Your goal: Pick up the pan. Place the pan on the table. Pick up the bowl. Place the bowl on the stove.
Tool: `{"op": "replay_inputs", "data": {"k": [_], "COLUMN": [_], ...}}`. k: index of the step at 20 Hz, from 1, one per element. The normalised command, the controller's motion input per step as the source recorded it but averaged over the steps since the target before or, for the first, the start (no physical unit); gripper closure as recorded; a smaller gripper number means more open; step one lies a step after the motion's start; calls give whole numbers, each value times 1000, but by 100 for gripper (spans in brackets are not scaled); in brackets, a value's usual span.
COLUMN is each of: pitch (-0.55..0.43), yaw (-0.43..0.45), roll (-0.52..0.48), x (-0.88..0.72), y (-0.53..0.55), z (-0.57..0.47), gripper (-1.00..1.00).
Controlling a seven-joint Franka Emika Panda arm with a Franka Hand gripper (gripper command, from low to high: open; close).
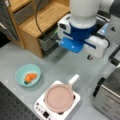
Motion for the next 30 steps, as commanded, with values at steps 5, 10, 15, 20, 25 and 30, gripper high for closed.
{"op": "replay_inputs", "data": {"k": [5,10,15,20,25,30], "pitch": [114,85,72,84,92,66], "yaw": [-129,-145,-161,-170,-157,-136], "roll": [82,88,100,100,115,94], "x": [386,319,255,232,217,207], "y": [120,121,117,103,63,17], "z": [-46,-29,-19,-47,-61,-54], "gripper": [-100,-100,-100,-100,-100,-100]}}
